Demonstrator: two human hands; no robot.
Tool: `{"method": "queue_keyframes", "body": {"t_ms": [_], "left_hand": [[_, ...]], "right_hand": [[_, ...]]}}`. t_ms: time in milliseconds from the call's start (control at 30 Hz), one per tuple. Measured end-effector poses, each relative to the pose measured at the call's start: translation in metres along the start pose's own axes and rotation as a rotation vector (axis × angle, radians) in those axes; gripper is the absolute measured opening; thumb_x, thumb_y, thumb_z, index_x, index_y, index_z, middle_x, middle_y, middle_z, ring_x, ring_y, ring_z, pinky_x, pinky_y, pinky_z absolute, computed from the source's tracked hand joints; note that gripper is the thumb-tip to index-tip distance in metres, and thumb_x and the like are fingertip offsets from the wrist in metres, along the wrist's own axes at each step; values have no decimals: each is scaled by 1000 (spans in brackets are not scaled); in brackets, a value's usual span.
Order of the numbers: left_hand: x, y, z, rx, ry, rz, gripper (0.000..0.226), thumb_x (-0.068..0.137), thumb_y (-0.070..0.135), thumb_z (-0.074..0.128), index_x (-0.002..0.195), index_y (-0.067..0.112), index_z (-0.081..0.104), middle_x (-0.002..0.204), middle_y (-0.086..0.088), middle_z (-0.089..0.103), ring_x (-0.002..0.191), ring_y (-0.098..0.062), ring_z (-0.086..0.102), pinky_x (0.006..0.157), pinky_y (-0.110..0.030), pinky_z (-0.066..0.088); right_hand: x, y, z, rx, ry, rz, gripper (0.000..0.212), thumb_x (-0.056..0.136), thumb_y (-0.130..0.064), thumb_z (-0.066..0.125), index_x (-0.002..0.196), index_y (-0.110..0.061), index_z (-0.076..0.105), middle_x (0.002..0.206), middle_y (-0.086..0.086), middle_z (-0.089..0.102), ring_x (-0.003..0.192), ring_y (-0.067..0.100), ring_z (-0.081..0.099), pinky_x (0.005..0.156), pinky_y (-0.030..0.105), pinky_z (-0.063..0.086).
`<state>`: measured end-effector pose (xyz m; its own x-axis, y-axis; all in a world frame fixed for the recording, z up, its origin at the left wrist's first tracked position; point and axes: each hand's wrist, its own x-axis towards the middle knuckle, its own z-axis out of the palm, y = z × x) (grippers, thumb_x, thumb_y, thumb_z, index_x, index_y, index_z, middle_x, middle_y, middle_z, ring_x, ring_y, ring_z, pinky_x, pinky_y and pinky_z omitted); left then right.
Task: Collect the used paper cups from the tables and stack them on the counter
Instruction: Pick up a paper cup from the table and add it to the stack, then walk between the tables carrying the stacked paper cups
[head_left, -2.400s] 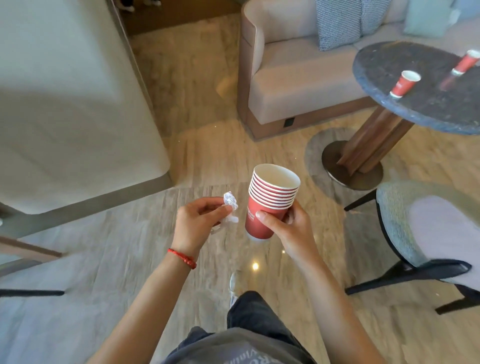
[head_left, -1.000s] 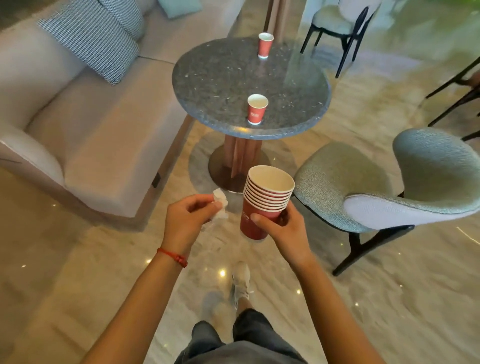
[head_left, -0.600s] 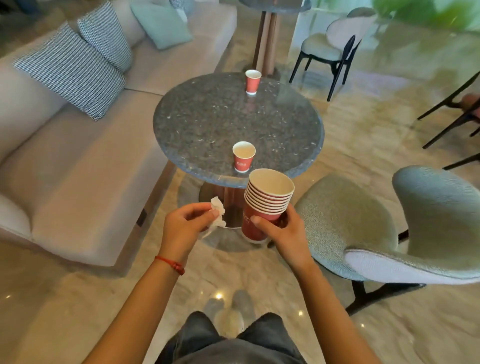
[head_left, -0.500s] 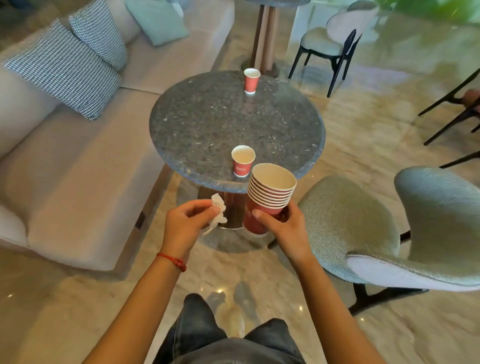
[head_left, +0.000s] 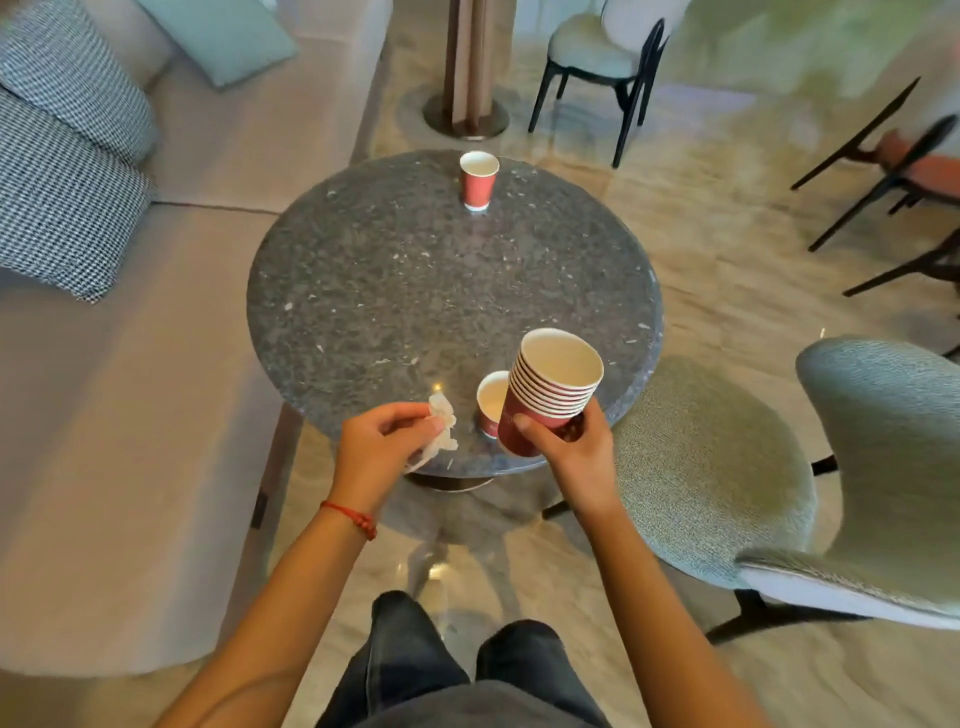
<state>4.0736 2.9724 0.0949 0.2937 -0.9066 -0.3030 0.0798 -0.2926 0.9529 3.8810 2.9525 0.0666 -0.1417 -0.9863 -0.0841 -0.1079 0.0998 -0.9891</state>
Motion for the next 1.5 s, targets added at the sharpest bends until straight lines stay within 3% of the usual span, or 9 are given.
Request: {"method": "queue_keyframes", "body": {"t_ms": [100,300,500,700,933,1100,1300,1400,1500], "left_hand": [[23,-1,1,34,-21,-31,15,75,2,73,76,16,70,67,0,66,49,5,57,49,-10,46],[51,-4,4,43,-44,-102,15,76,4,73,77,18,70,52,14,66,47,5,55,46,-9,42],[71,-9,5,62,15,-144,14,75,7,75,75,21,71,64,8,68,51,4,58,48,-10,45],[73,-9,19,93,11,-172,18,77,3,72,73,21,69,66,4,66,49,5,58,48,-9,46],[74,-16,24,110,27,-194,22,75,3,72,72,24,69,60,10,67,49,5,58,49,-10,47],[71,-18,25,119,42,-198,22,76,3,72,72,24,68,64,7,67,50,5,58,50,-10,48],[65,-15,28,116,51,-185,20,76,4,73,72,23,69,65,8,68,51,5,59,50,-9,47],[61,-14,32,110,51,-178,21,75,4,73,71,25,69,62,10,68,53,5,60,51,-10,48],[58,-11,39,123,-4,-166,23,77,2,71,72,24,68,55,14,68,50,5,59,49,-9,47]], "right_hand": [[20,6,14,-6,22,2,55,68,-14,83,115,-17,53,107,-1,66,96,3,63,77,15,49],[46,24,31,-51,66,3,60,62,-24,82,113,-16,52,100,-11,63,85,-11,59,71,7,45],[58,40,33,-107,80,12,69,58,-37,80,118,-18,51,103,-18,61,93,-15,55,75,1,40],[57,53,31,-159,48,61,59,54,-47,78,104,-47,46,102,-24,56,93,-21,51,73,-3,36],[52,81,23,-227,-44,125,75,57,-33,84,109,-59,37,111,-27,49,101,-23,45,76,-4,36],[53,90,25,-236,-63,140,77,56,-35,83,114,-51,36,112,-21,51,100,-21,46,74,-4,37],[57,90,26,-206,-22,155,74,63,-22,86,123,-22,43,113,-8,54,103,6,50,74,1,38],[53,81,18,-177,-18,158,69,64,-20,86,118,-26,43,108,-11,55,99,2,52,74,0,39],[48,72,8,-129,10,155,62,65,-16,85,105,-38,44,102,-22,55,93,-17,53,70,-3,38]]}}
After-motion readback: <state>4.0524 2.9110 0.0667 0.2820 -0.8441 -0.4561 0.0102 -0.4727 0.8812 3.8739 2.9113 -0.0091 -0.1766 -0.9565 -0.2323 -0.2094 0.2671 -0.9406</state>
